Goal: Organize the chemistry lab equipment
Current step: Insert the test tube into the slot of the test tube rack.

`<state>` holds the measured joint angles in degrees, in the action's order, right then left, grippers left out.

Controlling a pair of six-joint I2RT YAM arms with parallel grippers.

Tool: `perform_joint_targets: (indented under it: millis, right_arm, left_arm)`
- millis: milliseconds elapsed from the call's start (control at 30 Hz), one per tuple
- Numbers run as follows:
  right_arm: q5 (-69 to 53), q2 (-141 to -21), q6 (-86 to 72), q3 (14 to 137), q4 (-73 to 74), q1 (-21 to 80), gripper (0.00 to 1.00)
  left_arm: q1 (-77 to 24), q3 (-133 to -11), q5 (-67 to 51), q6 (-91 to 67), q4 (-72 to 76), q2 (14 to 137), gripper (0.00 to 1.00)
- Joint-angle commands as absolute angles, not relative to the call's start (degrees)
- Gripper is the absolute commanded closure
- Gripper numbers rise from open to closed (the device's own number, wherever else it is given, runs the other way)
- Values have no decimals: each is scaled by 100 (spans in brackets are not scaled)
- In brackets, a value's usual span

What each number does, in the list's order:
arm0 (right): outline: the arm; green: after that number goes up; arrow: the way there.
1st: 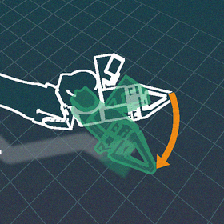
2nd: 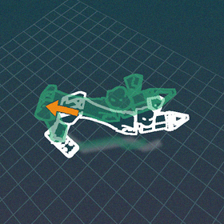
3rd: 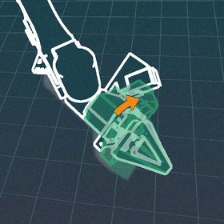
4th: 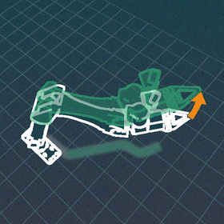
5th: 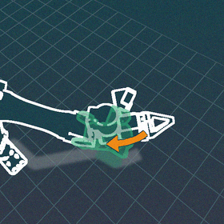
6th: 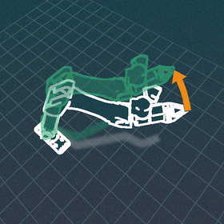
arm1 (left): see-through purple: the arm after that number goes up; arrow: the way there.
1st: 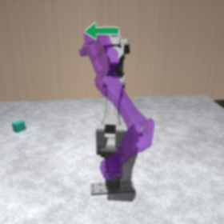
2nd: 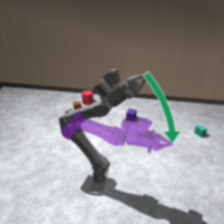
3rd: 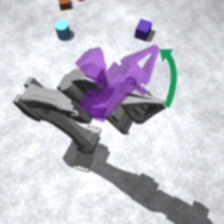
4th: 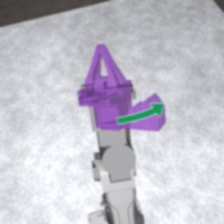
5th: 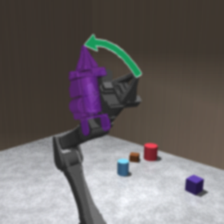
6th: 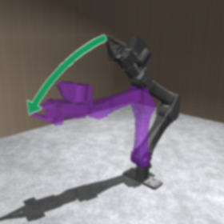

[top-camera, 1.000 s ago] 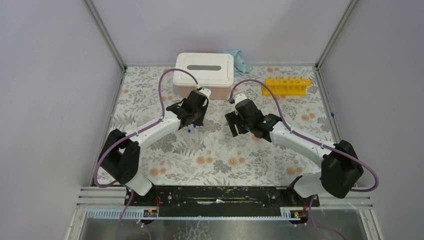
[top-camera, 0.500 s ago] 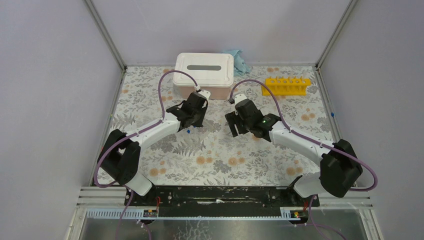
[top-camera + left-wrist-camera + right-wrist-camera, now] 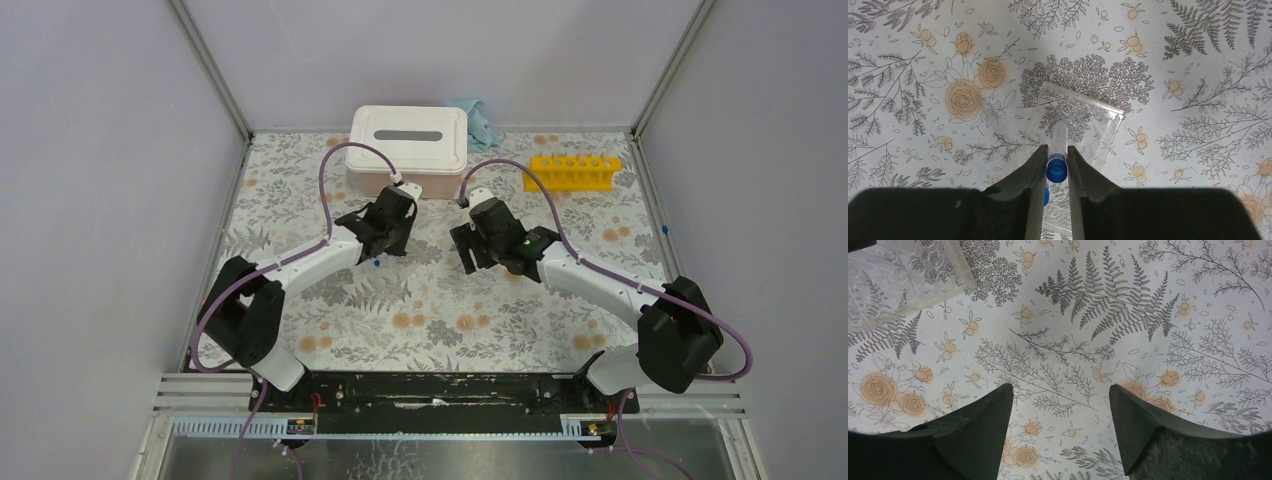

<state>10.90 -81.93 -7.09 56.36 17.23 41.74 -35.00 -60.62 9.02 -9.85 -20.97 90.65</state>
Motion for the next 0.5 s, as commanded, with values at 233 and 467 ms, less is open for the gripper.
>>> perform_joint_targets:
  millis: [233, 467]
  right_arm:
    - [1049, -8289, -627, 5815, 1481, 4094, 22]
    - [1060, -8272, -607, 5882, 1507, 4082, 22]
  left_arm:
    - [-3538, -5970, 1014, -938, -1782, 9252, 63]
    - [-3542, -5997, 1077, -958, -1793, 9143, 50]
